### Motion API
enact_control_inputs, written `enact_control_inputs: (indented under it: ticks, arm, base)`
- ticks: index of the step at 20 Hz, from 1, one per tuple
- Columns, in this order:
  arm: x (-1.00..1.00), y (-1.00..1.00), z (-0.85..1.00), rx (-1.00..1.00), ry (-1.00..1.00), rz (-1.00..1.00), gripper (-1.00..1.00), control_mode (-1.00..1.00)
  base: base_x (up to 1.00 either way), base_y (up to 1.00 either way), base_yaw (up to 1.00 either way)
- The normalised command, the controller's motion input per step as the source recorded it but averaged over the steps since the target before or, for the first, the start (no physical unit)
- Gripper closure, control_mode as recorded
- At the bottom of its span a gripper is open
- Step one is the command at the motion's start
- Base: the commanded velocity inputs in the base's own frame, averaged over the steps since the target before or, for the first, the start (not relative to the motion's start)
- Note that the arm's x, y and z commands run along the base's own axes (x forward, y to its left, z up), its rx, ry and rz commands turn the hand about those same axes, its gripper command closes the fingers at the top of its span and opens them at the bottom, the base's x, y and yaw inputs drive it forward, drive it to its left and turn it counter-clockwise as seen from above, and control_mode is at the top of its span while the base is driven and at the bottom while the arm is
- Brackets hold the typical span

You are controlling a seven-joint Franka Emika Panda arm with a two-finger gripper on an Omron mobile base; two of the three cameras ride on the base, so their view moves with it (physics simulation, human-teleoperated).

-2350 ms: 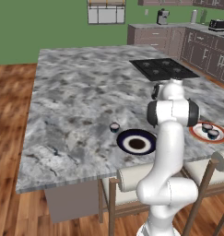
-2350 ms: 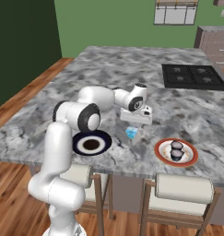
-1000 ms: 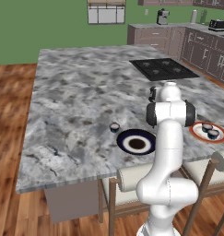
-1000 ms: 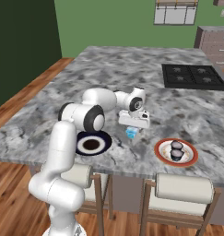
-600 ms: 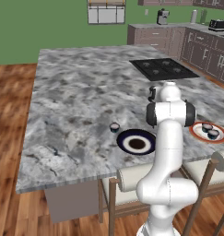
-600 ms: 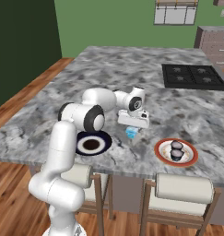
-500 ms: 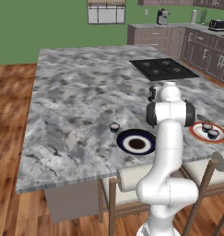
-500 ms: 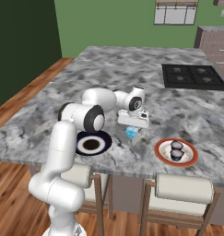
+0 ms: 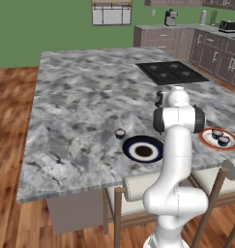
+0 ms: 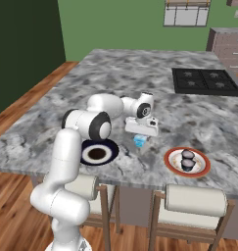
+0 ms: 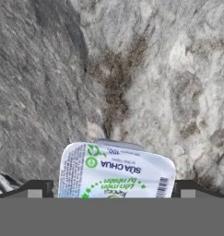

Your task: Place two yogurt containers on each plate.

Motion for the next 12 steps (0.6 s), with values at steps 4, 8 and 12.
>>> enact_control_inputs:
  ticks: [4,8,12]
  arm:
    - [0.00,0.00,-0.18,0.00,0.00,0.00,-1.00,-1.00]
    - [0.00,0.00,-0.29,0.00,0.00,0.00,-1.00,-1.00]
    - [0.00,0.00,-0.11,0.00,0.00,0.00,-1.00,-1.00]
  base:
    - [0.00,0.00,0.00]
    - [0.00,0.00,0.00]
    - [0.00,0.00,0.00]
